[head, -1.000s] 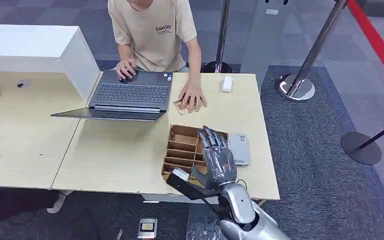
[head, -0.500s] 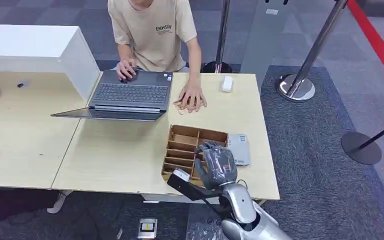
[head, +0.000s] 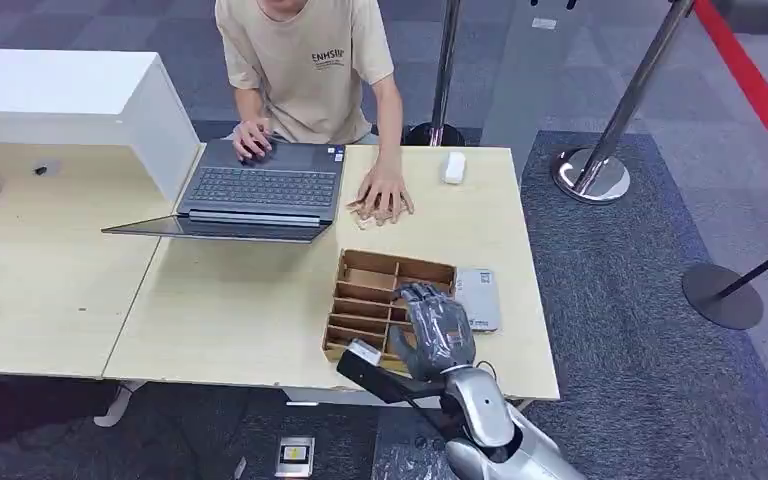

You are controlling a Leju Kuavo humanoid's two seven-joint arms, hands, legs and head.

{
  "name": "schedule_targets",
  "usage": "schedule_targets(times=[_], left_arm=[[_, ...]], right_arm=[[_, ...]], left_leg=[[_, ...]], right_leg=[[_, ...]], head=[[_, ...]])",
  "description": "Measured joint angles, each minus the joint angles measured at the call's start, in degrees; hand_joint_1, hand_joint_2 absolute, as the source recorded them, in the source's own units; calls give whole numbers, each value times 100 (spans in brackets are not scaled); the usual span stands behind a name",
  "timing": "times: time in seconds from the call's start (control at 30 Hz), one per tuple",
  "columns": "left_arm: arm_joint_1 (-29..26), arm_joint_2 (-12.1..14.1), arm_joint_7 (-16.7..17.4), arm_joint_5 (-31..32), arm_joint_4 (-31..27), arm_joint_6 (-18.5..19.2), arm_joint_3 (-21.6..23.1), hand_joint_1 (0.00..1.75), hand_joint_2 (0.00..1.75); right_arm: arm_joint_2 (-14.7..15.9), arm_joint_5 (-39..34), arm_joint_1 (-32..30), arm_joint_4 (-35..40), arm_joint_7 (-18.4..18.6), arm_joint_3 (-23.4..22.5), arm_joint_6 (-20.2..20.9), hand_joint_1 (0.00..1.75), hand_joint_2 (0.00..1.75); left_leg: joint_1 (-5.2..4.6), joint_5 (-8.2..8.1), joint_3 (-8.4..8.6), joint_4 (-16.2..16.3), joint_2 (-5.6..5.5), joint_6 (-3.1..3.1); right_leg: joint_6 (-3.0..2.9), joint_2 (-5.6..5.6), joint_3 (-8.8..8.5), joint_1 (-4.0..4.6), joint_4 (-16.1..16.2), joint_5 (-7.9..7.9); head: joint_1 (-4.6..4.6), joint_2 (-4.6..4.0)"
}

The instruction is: Pass the card to the sensor for recognition and then transmit it.

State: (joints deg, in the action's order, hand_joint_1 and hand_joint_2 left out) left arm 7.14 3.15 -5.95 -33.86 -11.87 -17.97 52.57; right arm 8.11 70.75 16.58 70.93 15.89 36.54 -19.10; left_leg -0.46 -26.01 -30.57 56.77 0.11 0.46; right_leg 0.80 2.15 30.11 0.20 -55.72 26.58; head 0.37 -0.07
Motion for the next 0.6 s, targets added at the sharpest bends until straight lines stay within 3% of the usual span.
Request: schedule_targets(times=[0.07, 0.1, 0.13, 0.17, 0.37, 0.43, 0.5, 0.6], left_arm=[[0, 0, -2, 0, 0, 7, 2, 0, 0], [2, 2, -4, 0, 0, 13, 2, 0, 0], [6, 2, -7, 0, 0, 15, 2, 0, 0], [8, 2, -7, 0, 0, 17, 2, 0, 0], [16, 2, -13, 13, 0, 35, 2, 0, 0], [20, 2, -15, 30, 0, 48, 4, 0, 0], [25, 2, -15, 48, 0, 79, 4, 0, 0], [29, 2, -15, 79, 0, 87, 7, 0, 0]], right_arm=[[18, -11, 16, -17, -17, 2, 20, 68, 175], [26, -18, 34, -35, -26, 4, 26, 72, 175], [35, -28, 54, -52, -35, 4, 37, 91, 175], [44, -35, 71, -68, -48, 4, 42, 98, 175], [101, -74, 192, -153, -103, 7, 127, 59, 175], [125, -74, 245, -179, -120, 9, 153, 61, 175], [140, -77, 285, -199, -127, 11, 171, 79, 175], [166, -81, 333, -201, -136, 11, 186, 86, 175]], left_leg=[[0, 0, 0, 0, 0, 0], [0, 0, 0, 0, 0, 0], [0, 0, 0, 0, 0, 0], [0, 0, 0, 0, 1, 0], [0, 0, 0, 0, 1, 0], [0, 0, 0, 0, 1, 0], [0, 0, 0, 0, 0, 0], [0, 0, 0, 0, 1, 0]], right_leg=[[0, 0, 0, 0, 0, 0], [0, 0, 0, 0, 0, 0], [0, 0, 0, 0, 0, 0], [0, 0, 0, 0, 0, 0], [0, 0, 1, 0, 0, 0], [0, 0, 1, 0, 0, 0], [0, 0, 1, 0, 0, 0], [0, 0, 1, 0, 0, 0]], head=[[0, 0], [0, 0], [0, 0], [0, 0], [-2, 0], [0, 0], [0, 0], [0, 0]])
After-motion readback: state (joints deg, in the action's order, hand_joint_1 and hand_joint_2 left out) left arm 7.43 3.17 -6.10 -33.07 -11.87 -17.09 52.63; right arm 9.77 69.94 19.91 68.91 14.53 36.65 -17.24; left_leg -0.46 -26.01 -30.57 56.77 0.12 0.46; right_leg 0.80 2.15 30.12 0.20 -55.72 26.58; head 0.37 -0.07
